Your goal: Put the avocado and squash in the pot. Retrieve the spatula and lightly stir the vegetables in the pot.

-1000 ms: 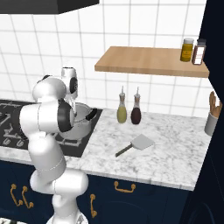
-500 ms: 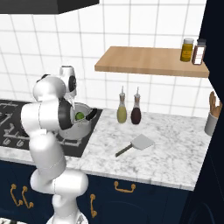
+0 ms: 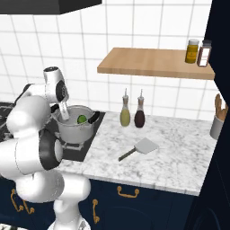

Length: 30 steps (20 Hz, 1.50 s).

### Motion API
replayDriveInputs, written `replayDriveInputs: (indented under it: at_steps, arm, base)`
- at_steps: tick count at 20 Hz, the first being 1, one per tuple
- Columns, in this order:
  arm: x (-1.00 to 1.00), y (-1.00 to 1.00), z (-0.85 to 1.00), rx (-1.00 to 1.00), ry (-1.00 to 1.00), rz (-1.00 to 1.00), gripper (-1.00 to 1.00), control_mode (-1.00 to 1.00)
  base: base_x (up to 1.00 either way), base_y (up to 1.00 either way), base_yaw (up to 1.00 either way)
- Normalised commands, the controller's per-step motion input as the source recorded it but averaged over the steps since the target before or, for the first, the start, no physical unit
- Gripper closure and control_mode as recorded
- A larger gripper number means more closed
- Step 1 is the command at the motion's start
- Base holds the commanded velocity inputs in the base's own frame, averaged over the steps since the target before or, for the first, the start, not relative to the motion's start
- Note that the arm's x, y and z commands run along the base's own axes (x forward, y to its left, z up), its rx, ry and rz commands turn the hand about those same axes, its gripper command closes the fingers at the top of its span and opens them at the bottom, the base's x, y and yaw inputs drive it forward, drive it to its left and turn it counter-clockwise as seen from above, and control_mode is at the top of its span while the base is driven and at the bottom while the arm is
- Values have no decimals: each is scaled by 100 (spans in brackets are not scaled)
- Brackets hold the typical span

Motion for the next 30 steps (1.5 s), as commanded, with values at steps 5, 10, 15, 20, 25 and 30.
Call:
replayDriveInputs:
  at_steps: [5,10,15,20,25,30]
  arm:
    - [-69,-73,4,0,-16,1,-100,-100]
    - [-6,-96,5,2,0,0,-100,-100]
    - [0,-100,-6,1,0,6,-100,-100]
    - [4,-94,-32,0,7,15,-100,-100]
    - [2,-69,-52,0,7,19,-100,-100]
    - [1,-41,-58,0,2,12,-100,-100]
  base:
    - [0,0,0]
    - [0,0,0]
    - [0,0,0]
    - [0,0,0]
    - [0,0,0]
    - [0,0,0]
